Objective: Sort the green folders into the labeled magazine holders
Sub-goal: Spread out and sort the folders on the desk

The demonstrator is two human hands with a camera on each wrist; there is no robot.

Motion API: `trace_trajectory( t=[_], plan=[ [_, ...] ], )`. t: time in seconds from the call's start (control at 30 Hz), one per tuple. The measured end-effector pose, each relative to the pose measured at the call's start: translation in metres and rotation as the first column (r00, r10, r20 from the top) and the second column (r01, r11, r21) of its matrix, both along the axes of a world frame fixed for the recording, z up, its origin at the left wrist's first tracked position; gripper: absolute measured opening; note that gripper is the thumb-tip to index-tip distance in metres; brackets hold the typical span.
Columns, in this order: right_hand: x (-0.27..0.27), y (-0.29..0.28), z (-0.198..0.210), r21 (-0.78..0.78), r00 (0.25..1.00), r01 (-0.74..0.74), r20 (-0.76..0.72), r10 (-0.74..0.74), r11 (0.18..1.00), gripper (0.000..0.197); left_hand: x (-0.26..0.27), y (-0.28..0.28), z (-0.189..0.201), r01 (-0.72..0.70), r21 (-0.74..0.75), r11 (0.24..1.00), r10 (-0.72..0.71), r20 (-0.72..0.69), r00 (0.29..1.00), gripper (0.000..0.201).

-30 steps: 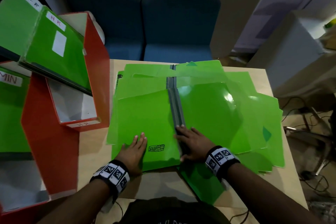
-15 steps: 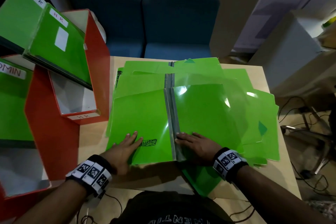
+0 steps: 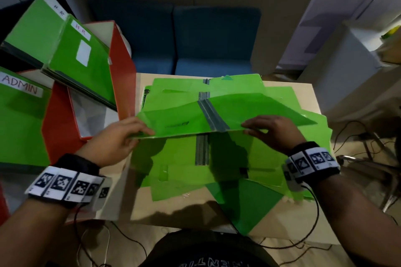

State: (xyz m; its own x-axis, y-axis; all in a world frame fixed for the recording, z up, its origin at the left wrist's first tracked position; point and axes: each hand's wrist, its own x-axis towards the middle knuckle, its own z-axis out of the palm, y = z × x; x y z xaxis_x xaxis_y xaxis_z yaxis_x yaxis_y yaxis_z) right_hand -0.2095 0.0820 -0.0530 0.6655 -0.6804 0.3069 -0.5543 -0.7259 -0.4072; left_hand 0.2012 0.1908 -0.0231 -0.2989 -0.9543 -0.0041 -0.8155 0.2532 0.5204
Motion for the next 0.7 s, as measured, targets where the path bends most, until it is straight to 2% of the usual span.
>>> trace_trajectory(
  t=[0.13,0.33,0.53,0.7],
  plan=[
    [0.0,-0.006,0.034,-0.143,0.996,0.047,0.075,-0.036,0.989,0.034,0.005,-0.006,0.041,-0.068,-0.188,0.98,0.057,-0.064,0.996,0.023],
    [0.004,-0.002,0.066,-0.274,0.998,0.023,0.061,-0.007,0.961,0.029,0.013,-0.007,0.072,-0.239,-0.322,0.916,0.182,-0.197,0.963,0.015],
    [0.003,0.003,0.09,-0.27,0.998,-0.015,0.059,0.032,0.963,0.026,0.012,-0.019,0.063,-0.247,-0.396,0.884,0.197,-0.164,0.967,0.018],
    [-0.004,-0.001,0.102,-0.268,0.997,0.02,0.075,0.0,0.963,0.034,0.012,-0.035,0.064,-0.195,-0.413,0.89,0.155,-0.13,0.979,0.04]
  ],
)
